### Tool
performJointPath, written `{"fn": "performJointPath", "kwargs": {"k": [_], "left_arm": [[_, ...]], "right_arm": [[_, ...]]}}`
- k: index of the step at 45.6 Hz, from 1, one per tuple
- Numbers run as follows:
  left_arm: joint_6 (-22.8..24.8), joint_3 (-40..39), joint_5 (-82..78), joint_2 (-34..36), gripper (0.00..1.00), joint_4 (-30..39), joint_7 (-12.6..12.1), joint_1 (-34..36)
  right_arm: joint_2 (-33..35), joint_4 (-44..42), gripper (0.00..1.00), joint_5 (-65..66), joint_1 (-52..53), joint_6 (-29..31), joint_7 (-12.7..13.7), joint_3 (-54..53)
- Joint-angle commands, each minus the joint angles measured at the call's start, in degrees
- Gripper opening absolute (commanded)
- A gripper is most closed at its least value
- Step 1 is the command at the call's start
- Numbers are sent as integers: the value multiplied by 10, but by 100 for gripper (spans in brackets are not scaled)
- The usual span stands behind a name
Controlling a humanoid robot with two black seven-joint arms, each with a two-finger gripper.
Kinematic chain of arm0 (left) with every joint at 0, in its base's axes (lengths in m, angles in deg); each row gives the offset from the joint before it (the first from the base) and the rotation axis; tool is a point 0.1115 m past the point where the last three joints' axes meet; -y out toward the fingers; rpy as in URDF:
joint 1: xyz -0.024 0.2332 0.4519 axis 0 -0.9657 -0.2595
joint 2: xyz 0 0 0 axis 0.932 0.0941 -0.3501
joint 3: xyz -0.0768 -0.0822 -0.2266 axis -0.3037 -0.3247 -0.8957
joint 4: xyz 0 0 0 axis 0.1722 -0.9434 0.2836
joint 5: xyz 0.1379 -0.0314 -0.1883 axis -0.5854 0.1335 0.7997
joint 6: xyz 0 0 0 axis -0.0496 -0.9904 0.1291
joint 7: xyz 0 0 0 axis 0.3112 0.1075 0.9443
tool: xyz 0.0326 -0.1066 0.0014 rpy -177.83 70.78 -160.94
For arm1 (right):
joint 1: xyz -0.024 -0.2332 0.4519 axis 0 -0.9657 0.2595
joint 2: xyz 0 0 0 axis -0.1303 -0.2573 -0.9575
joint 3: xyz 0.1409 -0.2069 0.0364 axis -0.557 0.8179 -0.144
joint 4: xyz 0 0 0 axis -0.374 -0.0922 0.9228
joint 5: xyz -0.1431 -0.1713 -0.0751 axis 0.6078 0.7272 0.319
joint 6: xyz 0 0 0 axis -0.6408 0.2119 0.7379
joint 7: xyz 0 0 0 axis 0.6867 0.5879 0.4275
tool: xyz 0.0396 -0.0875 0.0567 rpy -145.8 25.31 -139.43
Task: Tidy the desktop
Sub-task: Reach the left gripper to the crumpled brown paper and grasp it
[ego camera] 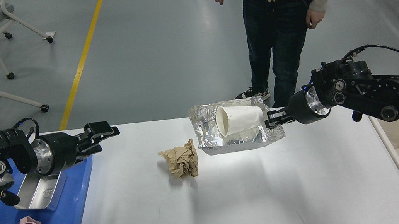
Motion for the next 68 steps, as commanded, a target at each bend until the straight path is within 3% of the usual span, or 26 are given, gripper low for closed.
{"fn": "performJointPath", "kwargs": {"k": [1, 29, 43, 59, 68], "left_arm": [[-2, 31, -3, 2, 76, -3, 0, -10], [-54, 64, -36, -57, 76, -44, 3, -61], [-59, 54, -49, -7, 76, -3, 16, -70], [-74, 23, -116, 124, 76, 116, 115, -68], [-74, 26, -117, 220, 76, 163, 196, -72]], "right_arm": [[5, 0, 0, -19, -5, 0, 0, 0], [16, 8, 0, -39, -7, -1, 0, -1], [28, 15, 0, -38, -7, -2, 0, 0], [32, 16, 0, -38, -7, -3, 0, 2], [32, 17, 0, -38, -7, -4, 0, 5]]}}
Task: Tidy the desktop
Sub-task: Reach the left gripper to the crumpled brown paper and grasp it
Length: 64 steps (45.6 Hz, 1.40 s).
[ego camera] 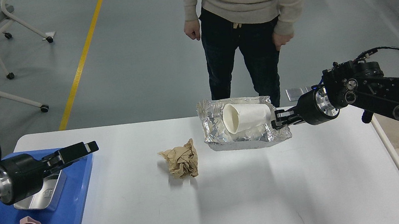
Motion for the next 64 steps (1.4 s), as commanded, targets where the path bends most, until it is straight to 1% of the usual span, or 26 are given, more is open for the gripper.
{"fn": "performJointPath", "kwargs": {"k": [1, 6, 12, 18, 21, 24, 29, 32, 35, 41, 54, 64], "left_arm": [[0, 5, 0, 46, 76, 13, 40, -2], [0, 5, 1, 53, 76, 12, 41, -7], [0, 6, 1, 45, 76, 12, 41, -9], [0, 6, 3, 24, 76, 4, 32, -9], [-1, 7, 1, 3, 76, -8, 29, -9], [-1, 8, -4, -21, 76, -25, 19, -9], [-1, 9, -5, -65, 76, -65, -7, -11], [-1, 9, -5, -98, 76, -88, -23, -11], [-1, 10, -6, -136, 76, -108, -33, -10], [-1, 26, -6, -192, 77, -168, -34, -5], [-1, 29, -8, -316, 77, -292, -32, 3], [-1, 30, -26, -379, 77, -333, -32, 2]], "right_arm": [[0, 0, 0, 0, 0, 0, 0, 1], [-1, 0, 0, 0, 0, -1, 0, 1], [-1, 1, 0, 1, 1, 0, 0, 1], [1, 3, 0, 1, 0, 0, -1, 4], [1, 5, 0, 1, 0, -1, -1, 6], [1, 7, 0, 1, 0, -1, 0, 7], [0, 8, 0, 1, 0, -1, 0, 7], [1, 9, 0, 1, 0, -1, -1, 7], [2, 10, 0, 1, 1, -1, 0, 7], [16, 23, 0, 1, 1, -1, 0, 7], [31, 33, 0, 1, 1, -1, 0, 7], [35, 37, 0, 1, 1, -2, -1, 6]]}}
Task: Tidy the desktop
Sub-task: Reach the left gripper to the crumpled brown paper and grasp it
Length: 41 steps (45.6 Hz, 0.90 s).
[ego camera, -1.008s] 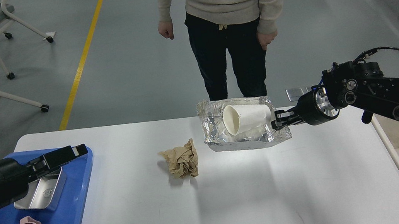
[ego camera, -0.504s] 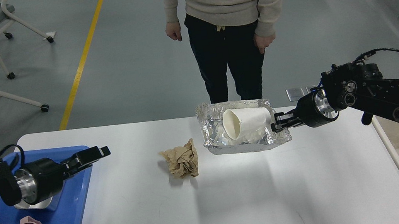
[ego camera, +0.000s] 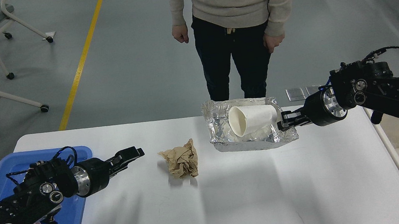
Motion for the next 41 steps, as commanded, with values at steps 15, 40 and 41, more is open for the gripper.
{"fn": "performJointPath", "kwargs": {"k": [15, 40, 41], "left_arm": [[1, 6, -8, -113, 77, -109, 4, 0], [1, 18, -6, -211, 77, -217, 36, -1], [1, 18, -6, -215, 77, -221, 37, -1]], "right_arm": [[10, 10, 0, 0, -1, -2, 0, -1], [13, 14, 0, 0, -1, -5, 0, -2], [13, 14, 0, 0, -1, -5, -1, -2]]}}
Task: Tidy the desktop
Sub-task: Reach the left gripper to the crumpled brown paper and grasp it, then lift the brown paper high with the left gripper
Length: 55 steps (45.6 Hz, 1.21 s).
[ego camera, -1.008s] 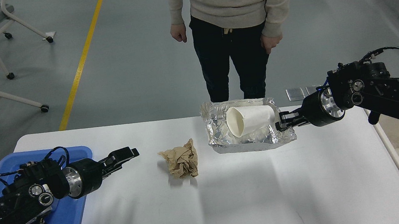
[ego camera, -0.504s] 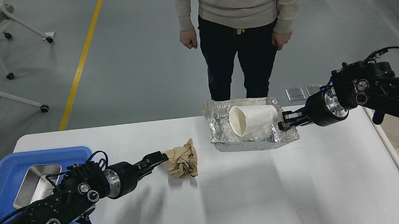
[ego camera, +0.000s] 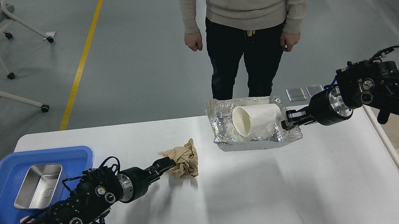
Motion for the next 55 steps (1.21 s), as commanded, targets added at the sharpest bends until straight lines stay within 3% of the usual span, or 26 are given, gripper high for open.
{"fn": "performJointPath", "kwargs": {"k": [1, 26, 31, 41, 51, 55], "left_arm": [[-1, 0, 1, -24, 77, -19, 9, -2], [-22, 2, 1, -56, 74, -69, 13, -4], [-25, 3, 1, -64, 66, -82, 34, -5], [-26, 15, 4, -84, 38, -101, 42, -5], [-26, 15, 4, -84, 1, -102, 43, -6], [-26, 14, 4, -84, 0, -101, 50, -6]], "right_arm": [[-3, 0, 0, 0, 0, -1, 1, 0], [2, 0, 0, 0, 0, -1, 0, -3], [2, 1, 0, 0, 0, -1, 1, -4], [2, 0, 0, 0, 1, -1, 1, -5], [2, 1, 0, 0, 1, -1, 1, -5], [2, 1, 0, -1, 1, -1, 0, -5]]}}
